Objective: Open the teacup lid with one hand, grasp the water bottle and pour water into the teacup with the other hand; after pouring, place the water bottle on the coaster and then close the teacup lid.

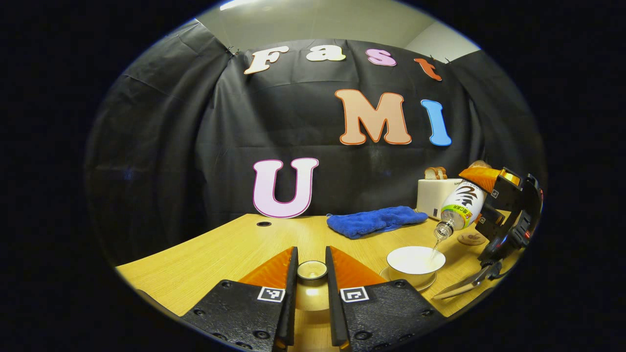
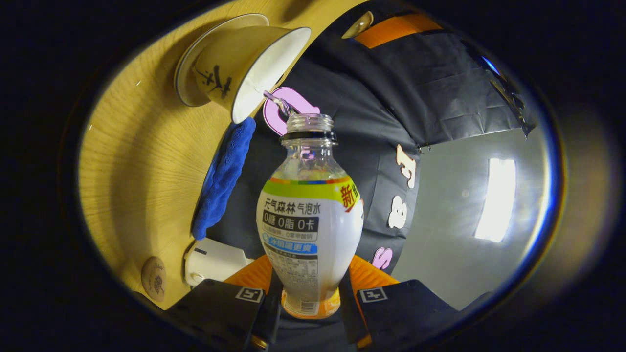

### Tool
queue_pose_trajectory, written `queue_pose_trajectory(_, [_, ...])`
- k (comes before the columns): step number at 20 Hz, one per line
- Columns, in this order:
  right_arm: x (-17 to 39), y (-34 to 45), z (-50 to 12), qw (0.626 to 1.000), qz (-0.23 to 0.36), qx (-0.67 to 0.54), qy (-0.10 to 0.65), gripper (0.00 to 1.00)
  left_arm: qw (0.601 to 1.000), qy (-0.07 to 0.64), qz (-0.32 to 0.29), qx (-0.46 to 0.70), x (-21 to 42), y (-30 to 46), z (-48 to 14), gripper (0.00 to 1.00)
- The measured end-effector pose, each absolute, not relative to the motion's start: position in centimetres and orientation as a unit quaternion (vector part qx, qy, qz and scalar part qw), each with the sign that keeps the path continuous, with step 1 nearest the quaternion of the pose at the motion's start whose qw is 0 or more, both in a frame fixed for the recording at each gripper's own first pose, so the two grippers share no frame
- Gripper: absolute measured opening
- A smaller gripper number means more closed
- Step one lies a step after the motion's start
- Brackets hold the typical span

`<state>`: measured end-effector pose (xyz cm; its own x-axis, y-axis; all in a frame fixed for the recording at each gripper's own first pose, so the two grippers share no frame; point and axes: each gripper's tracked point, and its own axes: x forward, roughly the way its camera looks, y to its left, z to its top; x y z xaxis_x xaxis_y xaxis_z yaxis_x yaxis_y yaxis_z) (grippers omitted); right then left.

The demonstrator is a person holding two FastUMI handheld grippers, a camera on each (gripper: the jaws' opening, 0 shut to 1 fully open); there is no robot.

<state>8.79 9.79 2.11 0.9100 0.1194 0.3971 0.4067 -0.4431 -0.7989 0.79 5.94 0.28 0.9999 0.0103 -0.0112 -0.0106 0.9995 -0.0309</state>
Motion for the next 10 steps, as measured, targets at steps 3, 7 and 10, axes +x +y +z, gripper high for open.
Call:
queue_pose_trajectory(3, [8.38, 9.84, 1.77, 0.494, -0.141, -0.842, -0.163, 0.58, 1.0, 0.006, 0.005, -0.016, 0.71, 5.95, 0.23, 0.26])
queue_pose_trajectory(7, [8.41, 9.77, 1.89, 0.495, -0.14, -0.842, -0.162, 0.58, 1.0, 0.006, 0.006, -0.015, 0.72, 5.96, 0.27, 0.26])
queue_pose_trajectory(10, [8.33, 9.86, 1.77, 0.495, -0.142, -0.841, -0.165, 0.59, 1.0, 0.006, 0.006, -0.015, 0.63, 5.95, 0.34, 0.26])
